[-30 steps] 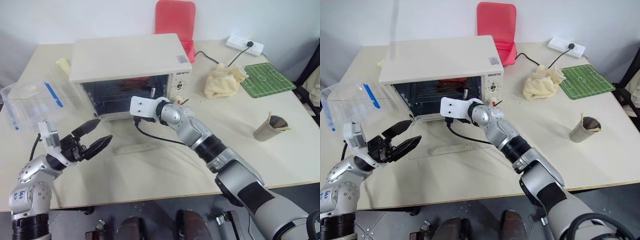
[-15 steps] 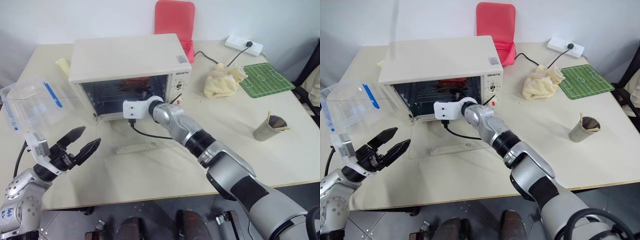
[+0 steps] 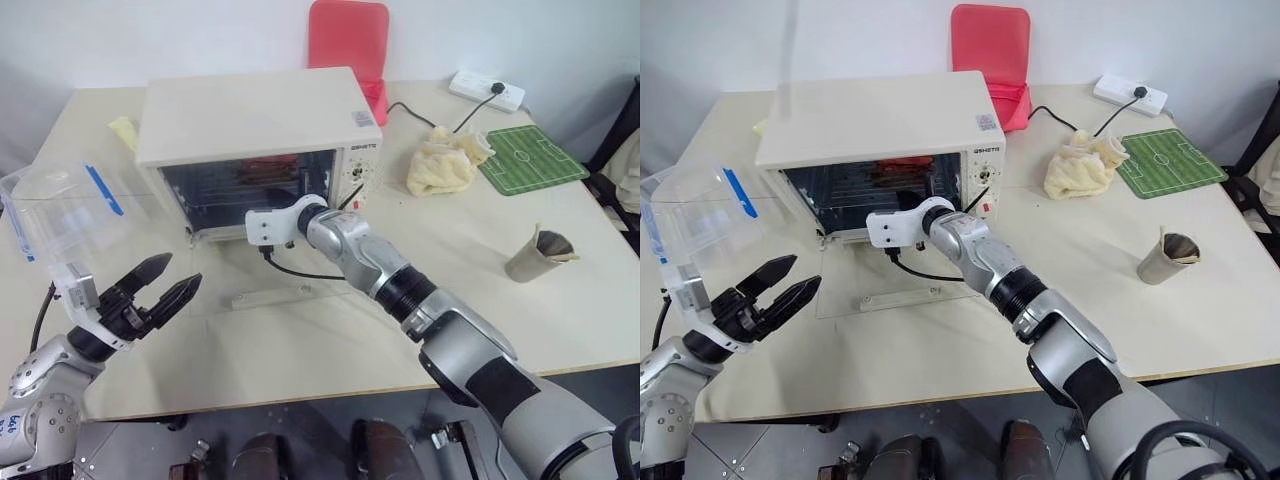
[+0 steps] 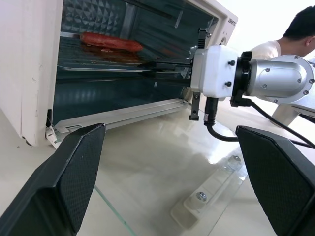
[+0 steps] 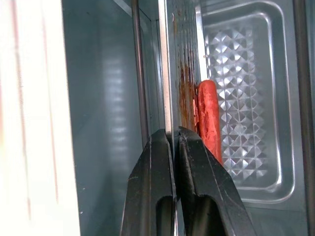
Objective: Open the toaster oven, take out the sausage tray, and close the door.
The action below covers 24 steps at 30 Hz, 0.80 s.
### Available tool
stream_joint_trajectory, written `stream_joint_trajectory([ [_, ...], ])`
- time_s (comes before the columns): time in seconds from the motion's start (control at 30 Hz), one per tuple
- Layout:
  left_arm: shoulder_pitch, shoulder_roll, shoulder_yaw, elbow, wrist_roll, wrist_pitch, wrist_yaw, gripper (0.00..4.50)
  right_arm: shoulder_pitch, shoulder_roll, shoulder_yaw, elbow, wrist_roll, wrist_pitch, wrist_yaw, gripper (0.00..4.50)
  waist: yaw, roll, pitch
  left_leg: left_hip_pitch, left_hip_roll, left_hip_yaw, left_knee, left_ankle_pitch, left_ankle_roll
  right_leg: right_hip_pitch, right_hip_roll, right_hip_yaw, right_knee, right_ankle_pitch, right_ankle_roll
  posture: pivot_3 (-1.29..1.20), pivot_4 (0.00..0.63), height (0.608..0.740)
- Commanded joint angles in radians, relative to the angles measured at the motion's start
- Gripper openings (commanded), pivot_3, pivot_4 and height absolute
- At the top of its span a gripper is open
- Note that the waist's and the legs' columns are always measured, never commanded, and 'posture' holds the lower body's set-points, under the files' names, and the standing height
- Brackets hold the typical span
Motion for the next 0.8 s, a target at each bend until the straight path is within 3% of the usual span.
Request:
stream_joint_trajectory([
  [0.03,-0.015,0.015,0.008,-0.024,-0.013,-0.001,0.000,4.50,0.014,-0.001,-0.009,-0.121,-0.005,-0.001,0.019,0.03,0.000,0.000,0.000,0.000,0.000,0.000,0.000,0.000,0.000,0.000,0.000,0.000,0.000,0.000,0.000,0.00,0.150,0.740],
  [0.8,-0.135,0.051,-0.002,0.029,-0.044,0.062,-0.030,4.50,0.234,-0.106,-0.031,-0.587,-0.045,0.069,0.236,0.03,0.000,0.000,0.000,0.000,0.000,0.001,0.000,0.000,0.000,-0.001,0.001,0.000,-0.001,0.000,0.000,0.00,0.150,0.740],
])
